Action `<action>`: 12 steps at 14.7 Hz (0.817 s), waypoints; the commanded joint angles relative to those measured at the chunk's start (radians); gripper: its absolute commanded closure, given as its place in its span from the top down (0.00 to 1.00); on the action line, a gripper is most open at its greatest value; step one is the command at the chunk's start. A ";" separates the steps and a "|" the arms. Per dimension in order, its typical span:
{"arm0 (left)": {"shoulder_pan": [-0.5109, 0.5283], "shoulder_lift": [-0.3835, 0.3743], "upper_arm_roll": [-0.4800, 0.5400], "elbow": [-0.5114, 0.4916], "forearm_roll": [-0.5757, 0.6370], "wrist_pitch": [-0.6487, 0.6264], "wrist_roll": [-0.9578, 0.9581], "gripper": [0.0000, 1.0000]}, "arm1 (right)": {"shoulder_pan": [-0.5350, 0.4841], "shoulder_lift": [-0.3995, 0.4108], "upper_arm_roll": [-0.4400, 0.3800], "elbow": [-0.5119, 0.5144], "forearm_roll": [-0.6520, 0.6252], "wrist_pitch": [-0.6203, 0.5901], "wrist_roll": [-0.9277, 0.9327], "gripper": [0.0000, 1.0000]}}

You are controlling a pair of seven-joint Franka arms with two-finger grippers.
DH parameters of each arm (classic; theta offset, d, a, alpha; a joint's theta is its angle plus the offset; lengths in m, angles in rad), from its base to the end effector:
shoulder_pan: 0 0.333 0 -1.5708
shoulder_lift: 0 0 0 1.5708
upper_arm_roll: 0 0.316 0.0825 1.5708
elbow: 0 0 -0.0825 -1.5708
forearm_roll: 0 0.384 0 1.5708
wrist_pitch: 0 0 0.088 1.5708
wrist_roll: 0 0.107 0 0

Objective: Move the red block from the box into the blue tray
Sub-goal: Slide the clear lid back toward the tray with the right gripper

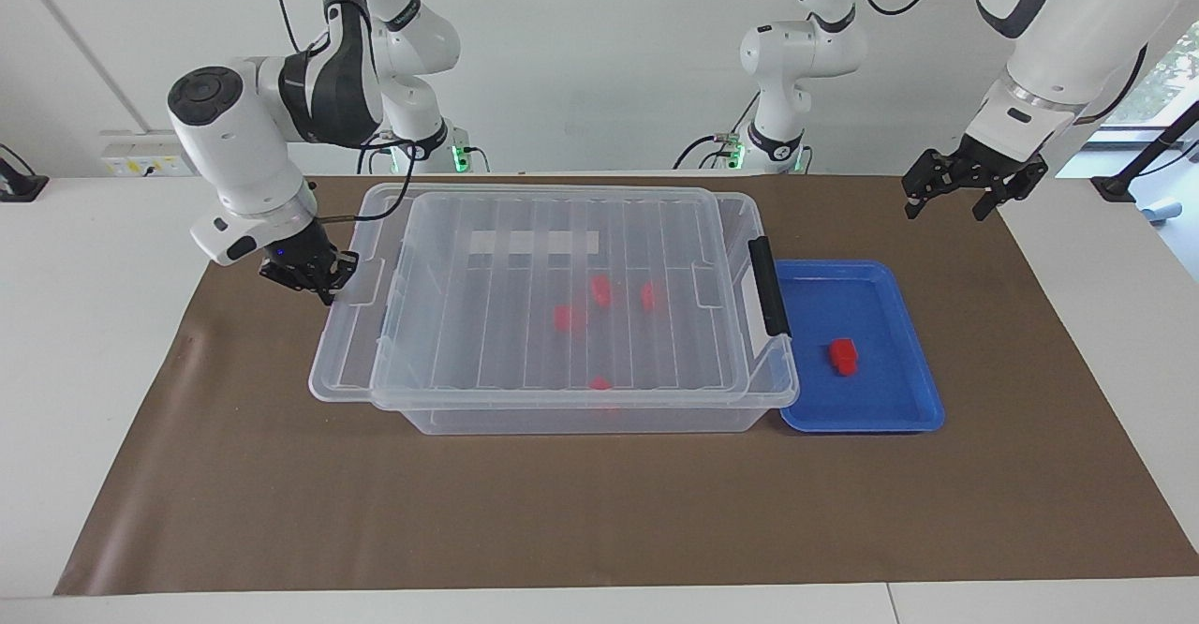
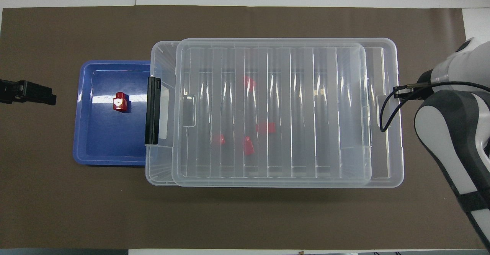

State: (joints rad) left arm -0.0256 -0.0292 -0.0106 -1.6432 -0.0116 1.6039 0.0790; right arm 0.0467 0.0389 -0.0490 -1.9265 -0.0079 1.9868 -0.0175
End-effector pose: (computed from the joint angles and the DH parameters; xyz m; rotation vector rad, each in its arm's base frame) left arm 0.5470 -0.0211 0.6092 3.1249 -0.1795 -0.0154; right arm 0.5712 -0.0015 0.4690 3.1319 0.0288 0.0334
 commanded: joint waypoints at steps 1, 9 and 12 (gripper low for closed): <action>0.004 -0.031 0.001 -0.032 -0.013 -0.001 0.004 1.00 | -0.007 -0.013 0.032 -0.019 0.009 0.015 0.050 0.00; 0.004 -0.031 0.001 -0.032 -0.011 -0.001 0.004 1.00 | -0.007 -0.013 0.069 -0.019 0.011 0.015 0.110 0.00; 0.004 -0.031 0.001 -0.032 -0.011 -0.001 0.004 1.00 | -0.007 -0.013 0.081 -0.019 0.011 0.017 0.120 0.00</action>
State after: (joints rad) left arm -0.0253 -0.0292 -0.0098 -1.6433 -0.0116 1.6039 0.0790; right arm 0.0466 0.0361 0.0109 -1.9267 -0.0082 1.9868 0.0770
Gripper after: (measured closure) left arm 0.000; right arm 0.991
